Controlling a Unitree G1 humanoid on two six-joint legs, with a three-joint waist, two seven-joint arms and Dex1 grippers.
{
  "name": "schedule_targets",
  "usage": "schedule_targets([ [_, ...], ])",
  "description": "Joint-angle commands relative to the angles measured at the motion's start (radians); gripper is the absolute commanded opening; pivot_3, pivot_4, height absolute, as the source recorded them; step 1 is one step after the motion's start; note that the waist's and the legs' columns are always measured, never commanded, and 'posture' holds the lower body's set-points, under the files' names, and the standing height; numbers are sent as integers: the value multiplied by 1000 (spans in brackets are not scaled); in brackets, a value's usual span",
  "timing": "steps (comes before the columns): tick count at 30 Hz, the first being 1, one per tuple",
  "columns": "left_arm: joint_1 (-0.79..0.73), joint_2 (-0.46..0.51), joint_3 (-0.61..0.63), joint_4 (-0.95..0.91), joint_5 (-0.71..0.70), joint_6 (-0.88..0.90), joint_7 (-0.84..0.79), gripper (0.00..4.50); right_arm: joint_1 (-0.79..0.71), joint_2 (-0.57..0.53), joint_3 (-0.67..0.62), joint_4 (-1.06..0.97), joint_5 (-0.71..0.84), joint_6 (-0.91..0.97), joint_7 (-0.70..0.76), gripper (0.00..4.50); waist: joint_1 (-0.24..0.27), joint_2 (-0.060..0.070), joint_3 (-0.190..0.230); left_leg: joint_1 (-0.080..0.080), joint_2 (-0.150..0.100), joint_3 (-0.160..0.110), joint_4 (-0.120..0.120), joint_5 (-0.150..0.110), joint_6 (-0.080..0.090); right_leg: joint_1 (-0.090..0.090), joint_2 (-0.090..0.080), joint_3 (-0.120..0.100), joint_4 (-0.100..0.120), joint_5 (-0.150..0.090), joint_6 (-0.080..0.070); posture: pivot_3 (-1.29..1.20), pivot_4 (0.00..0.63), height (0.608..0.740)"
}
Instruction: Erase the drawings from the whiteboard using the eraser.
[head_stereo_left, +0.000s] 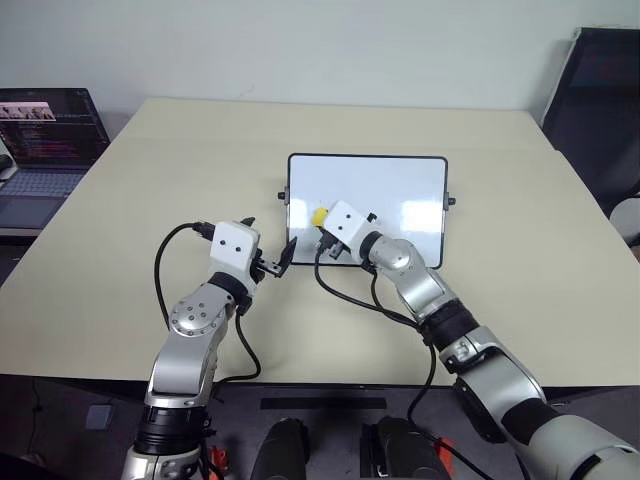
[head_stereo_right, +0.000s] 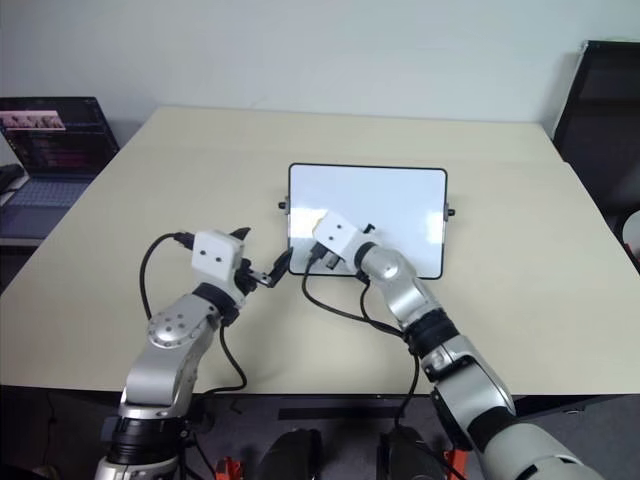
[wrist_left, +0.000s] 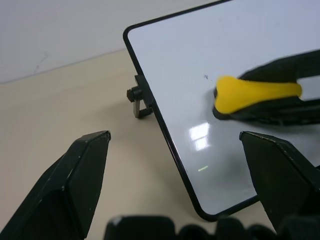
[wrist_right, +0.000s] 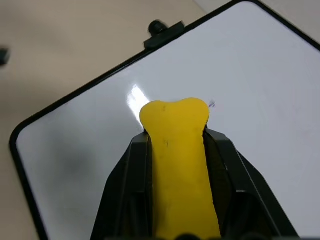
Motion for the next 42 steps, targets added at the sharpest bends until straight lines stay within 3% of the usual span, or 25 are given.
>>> schedule_targets([
  [1, -9, 0, 8, -59, -9, 2, 9, 4500, 42, -41, -1, -43, -21, 66, 15, 1102, 0, 0, 0, 0, 0, 0, 0, 0, 0, 0, 0, 0, 0, 0, 0, 0, 150, 740],
  [7, -15, -3, 3, -43, -8, -6, 4, 4500, 48, -49, -12, -79, -14, 84, 8, 1102, 1, 0, 0, 1, 0, 0, 0, 0, 0, 0, 0, 0, 0, 0, 0, 0, 150, 740],
  [14, -43, 0, 4, -23, -11, -3, -3, 4500, -29, 7, -61, -60, 33, -29, -69, 1102, 0, 0, 0, 1, 0, 1, 0, 0, 0, 0, 0, 1, 0, 0, 0, 0, 150, 740],
  [24, -18, -3, 3, -33, -6, -17, 0, 4500, -163, 60, -60, 164, 24, -163, -127, 1102, -12, 0, 0, 0, 0, 1, -2, 0, 0, -1, 0, 1, -1, 0, 0, 0, 150, 740],
  [32, -5, -6, 4, -40, -4, -22, 7, 4500, -112, 49, -9, 161, -31, -89, -92, 1102, -16, 0, 0, 0, 0, 0, -2, 0, 0, -1, 0, 1, -1, 0, 0, 0, 150, 740],
  [42, -7, -10, -3, -11, -6, -42, -3, 4500, 23, -31, -8, -29, -41, 30, -31, 1102, -12, 0, 0, 0, 0, -1, -1, 0, 0, 0, 0, 0, 0, 0, 0, 0, 150, 740],
])
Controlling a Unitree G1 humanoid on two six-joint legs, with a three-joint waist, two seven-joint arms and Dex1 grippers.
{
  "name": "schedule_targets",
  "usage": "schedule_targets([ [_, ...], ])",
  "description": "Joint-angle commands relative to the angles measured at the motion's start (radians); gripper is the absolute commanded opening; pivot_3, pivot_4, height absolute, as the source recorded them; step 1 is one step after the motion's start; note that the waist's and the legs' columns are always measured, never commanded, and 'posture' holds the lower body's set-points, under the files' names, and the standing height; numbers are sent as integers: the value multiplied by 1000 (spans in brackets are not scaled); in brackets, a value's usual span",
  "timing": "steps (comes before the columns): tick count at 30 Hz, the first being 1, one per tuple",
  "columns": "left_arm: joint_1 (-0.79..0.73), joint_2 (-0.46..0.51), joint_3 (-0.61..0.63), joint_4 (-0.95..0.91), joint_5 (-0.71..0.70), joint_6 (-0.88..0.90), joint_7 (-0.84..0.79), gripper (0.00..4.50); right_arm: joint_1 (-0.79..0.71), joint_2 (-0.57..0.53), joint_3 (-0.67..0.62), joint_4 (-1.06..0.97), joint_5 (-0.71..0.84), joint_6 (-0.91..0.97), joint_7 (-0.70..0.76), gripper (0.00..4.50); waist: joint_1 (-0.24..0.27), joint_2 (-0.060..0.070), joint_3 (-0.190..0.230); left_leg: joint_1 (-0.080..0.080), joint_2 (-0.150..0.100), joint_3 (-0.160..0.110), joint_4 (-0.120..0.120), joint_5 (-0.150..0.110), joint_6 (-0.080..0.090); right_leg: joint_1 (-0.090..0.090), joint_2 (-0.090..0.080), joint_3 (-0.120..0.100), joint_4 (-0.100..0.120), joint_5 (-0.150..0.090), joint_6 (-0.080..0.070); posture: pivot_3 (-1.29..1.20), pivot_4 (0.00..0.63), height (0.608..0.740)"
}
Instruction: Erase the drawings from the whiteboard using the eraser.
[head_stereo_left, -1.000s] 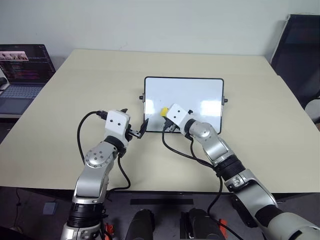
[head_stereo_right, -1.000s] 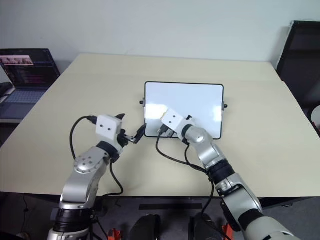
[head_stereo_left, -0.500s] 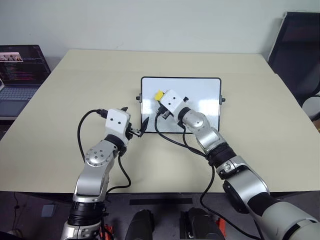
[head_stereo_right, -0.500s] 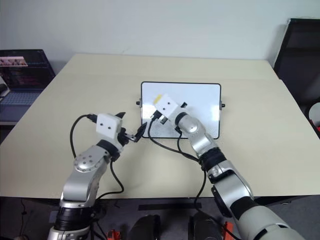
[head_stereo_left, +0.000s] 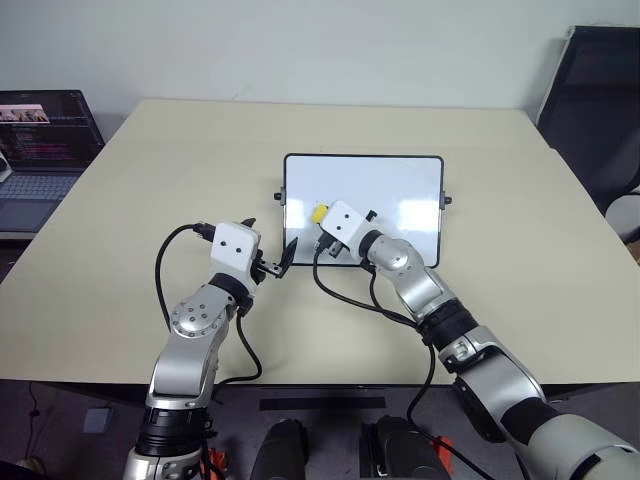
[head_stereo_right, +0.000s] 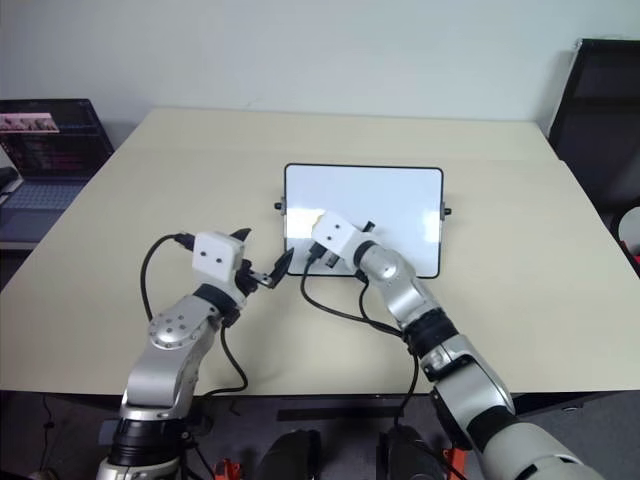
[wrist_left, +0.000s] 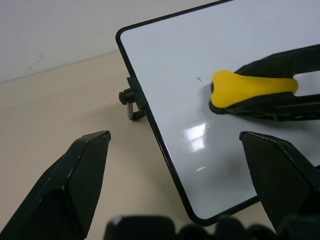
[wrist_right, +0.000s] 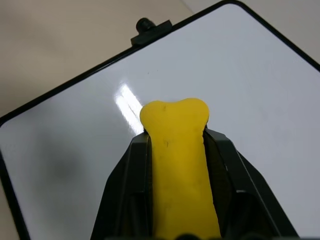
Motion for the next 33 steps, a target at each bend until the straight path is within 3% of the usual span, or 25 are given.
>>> schedule_targets([
  [1, -18, -1, -3, -7, -8, -35, -6, 4500, 50, -47, -22, -67, -8, 59, 10, 1102, 1, 0, 0, 0, 0, 0, 0, 0, 0, 0, 0, 0, 0, 0, 0, 0, 150, 740],
  [9, -69, -8, -20, 69, -8, -74, -32, 4500, 64, -48, -54, -147, 26, 55, -18, 1102, 12, 0, 0, 0, 0, 1, 1, 0, 0, 0, 0, 0, 0, 0, 0, 0, 150, 740],
  [24, -40, -6, -6, 37, -6, -70, -19, 4500, -202, 98, -62, 160, 33, -116, -119, 1102, -8, 0, 0, 0, 0, 1, -2, 0, 0, -1, 0, 1, -1, 0, 0, 0, 150, 740],
  [33, -19, -6, -1, -18, -9, -35, 5, 4500, -164, 67, 18, 204, -44, 14, -40, 1102, -7, 0, 0, 0, 0, 0, -2, 0, 0, -1, -1, 0, 0, 0, 0, 0, 150, 740],
])
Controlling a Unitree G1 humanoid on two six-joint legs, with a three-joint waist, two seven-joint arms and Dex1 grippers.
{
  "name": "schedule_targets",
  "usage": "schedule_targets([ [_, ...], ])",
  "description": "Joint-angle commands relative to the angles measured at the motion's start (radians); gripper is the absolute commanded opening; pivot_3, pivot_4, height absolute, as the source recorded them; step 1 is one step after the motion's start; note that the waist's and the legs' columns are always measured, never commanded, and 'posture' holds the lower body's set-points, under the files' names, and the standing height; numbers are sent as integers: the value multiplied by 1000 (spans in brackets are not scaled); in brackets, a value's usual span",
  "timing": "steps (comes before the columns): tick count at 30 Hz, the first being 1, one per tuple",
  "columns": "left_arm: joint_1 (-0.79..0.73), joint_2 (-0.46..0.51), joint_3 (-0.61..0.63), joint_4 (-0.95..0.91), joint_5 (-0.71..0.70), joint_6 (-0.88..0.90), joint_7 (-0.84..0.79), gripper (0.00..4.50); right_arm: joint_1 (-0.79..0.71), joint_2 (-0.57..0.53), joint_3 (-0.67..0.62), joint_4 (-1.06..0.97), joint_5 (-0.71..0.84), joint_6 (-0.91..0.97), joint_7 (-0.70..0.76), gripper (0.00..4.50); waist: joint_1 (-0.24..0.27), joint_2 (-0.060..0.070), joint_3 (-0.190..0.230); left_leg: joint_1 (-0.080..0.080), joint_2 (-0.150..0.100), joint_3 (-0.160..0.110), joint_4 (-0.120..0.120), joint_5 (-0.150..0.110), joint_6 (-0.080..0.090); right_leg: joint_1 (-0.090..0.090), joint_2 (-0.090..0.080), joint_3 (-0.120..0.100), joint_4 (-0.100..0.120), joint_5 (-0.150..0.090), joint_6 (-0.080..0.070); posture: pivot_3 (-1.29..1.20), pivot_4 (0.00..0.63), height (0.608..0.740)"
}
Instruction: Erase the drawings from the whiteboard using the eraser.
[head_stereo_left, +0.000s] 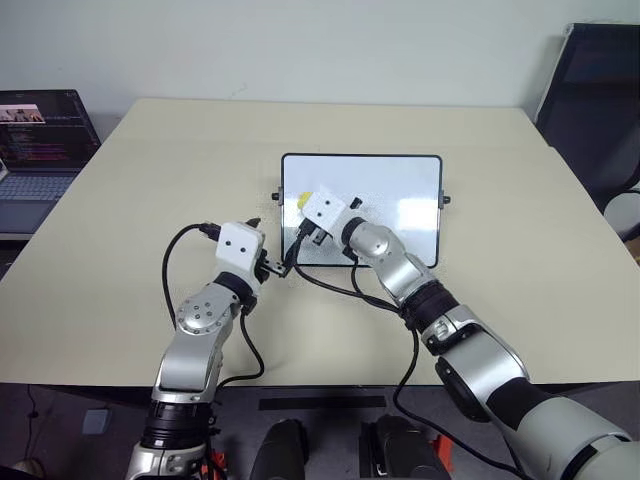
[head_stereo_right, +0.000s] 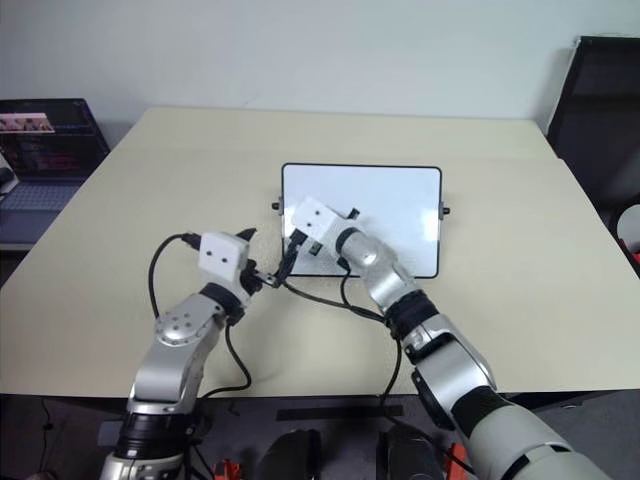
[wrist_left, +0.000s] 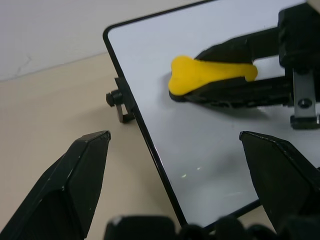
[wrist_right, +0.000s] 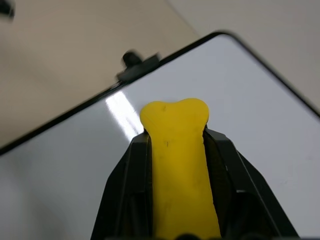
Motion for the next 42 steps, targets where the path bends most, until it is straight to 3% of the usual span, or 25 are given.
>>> schedule_targets([
  [1, -5, 4, 13, -65, -11, 15, 8, 4500, 36, -40, 7, -45, -20, 90, 41, 1102, 1, 0, 0, 0, 0, 0, 0, 0, 0, 0, 0, 0, 0, 0, 0, 0, 150, 740],
  [15, -55, -13, -22, -3, -15, 3, -25, 4500, 278, -212, -60, -447, -11, 338, 83, 1102, 26, -1, -1, 1, 0, 1, 4, 1, 2, 3, 0, -1, 0, 0, 0, 0, 150, 740],
  [27, -104, -29, -37, 71, -20, -36, -61, 4500, 323, -194, -81, -555, 25, 366, 63, 1102, 24, -1, -1, 1, 0, 2, 4, 2, 2, 2, 0, -1, 0, -2, 5, 0, 150, 740],
  [32, -70, -43, -63, 20, -86, -31, -141, 4500, 378, -158, -191, -694, 159, 354, 76, 1102, 24, -1, -1, 0, 0, 2, 3, 2, 2, 2, 0, -1, 0, -2, 4, 0, 150, 740],
  [37, -67, -25, -123, -20, -176, -16, -288, 4500, 494, -261, -331, -967, 175, 461, 61, 1102, 27, 0, 0, -5, -1, 0, 2, 1, 1, -2, -1, -2, -2, 0, 1, 0, 150, 740],
  [42, -162, -26, -165, 49, -208, -44, -396, 4500, 558, -340, -442, -1159, 155, 671, 29, 1102, 24, 0, 0, -5, -1, 0, 2, 1, 1, -2, 0, -3, -3, -3, 5, 0, 150, 740],
])
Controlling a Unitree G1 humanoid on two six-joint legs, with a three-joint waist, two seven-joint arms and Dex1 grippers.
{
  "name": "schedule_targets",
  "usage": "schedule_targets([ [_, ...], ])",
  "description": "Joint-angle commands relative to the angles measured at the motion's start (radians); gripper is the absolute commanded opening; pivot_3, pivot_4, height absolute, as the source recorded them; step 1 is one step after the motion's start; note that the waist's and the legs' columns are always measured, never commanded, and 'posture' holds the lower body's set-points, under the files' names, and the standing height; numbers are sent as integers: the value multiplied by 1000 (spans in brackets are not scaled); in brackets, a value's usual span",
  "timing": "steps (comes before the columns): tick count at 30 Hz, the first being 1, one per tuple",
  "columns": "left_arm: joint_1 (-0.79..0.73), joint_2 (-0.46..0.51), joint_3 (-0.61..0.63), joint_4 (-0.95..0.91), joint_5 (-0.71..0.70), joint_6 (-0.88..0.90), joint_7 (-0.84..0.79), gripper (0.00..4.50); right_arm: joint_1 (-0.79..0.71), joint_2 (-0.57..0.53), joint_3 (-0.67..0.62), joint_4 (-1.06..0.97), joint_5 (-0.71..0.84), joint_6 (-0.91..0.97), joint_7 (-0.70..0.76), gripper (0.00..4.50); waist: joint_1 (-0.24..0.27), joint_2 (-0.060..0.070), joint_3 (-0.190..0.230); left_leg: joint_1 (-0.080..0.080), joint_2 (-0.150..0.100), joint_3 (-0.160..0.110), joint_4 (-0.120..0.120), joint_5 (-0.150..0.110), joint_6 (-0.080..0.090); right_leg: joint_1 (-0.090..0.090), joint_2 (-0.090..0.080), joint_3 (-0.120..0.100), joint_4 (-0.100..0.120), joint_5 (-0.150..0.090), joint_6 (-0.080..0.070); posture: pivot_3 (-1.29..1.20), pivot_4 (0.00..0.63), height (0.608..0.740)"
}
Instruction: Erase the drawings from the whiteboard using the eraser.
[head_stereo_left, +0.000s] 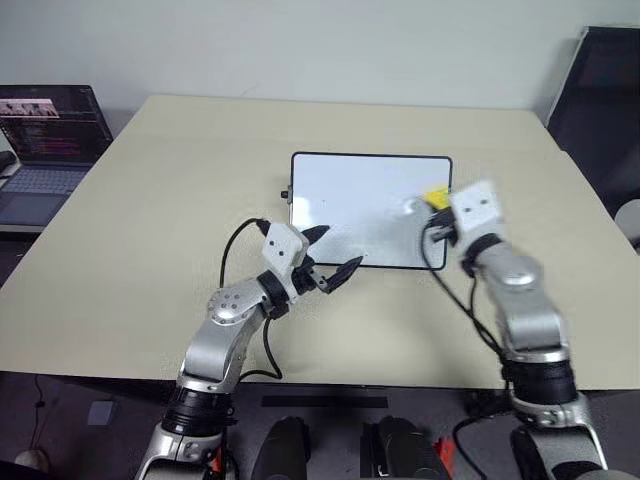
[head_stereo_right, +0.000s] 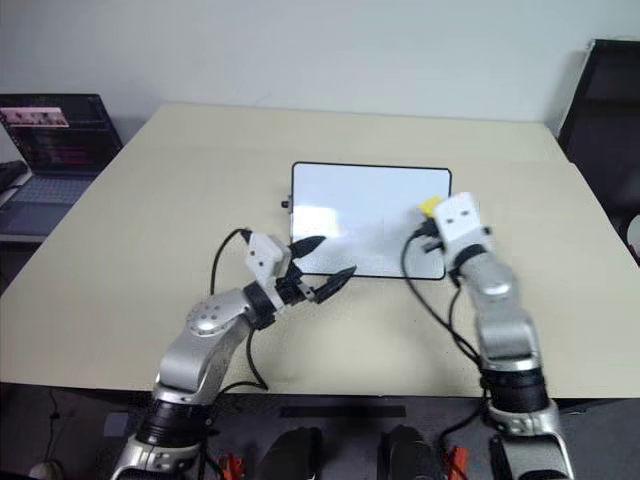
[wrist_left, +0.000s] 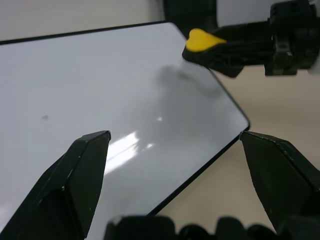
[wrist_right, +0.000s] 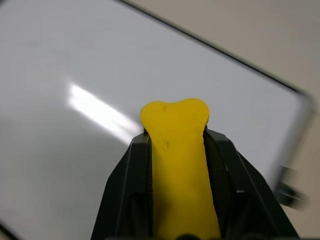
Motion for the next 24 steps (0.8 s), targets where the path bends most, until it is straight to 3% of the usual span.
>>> schedule_targets([
  [1, -73, 0, -39, 31, -18, -46, -86, 4500, 29, -29, -61, -147, -5, 146, -14, 1102, -3, 0, 0, 0, 0, 0, 0, 0, 0, 0, 0, 0, 0, 0, 0, 0, 150, 740],
  [11, -204, -86, -137, 284, -5, -200, -279, 4500, 110, -20, -218, -221, 64, 484, -30, 1102, -3, 1, 0, 1, 0, 1, 0, 0, 0, 0, 1, 2, 0, -1, 0, 0, 150, 740],
  [24, -256, -149, -163, 435, 36, -290, -336, 4500, 64, -41, -293, -34, 185, 465, -30, 1102, -6, 1, 0, 1, -1, 2, 0, 0, 0, 0, 3, 2, 0, -1, 0, 0, 150, 740],
])
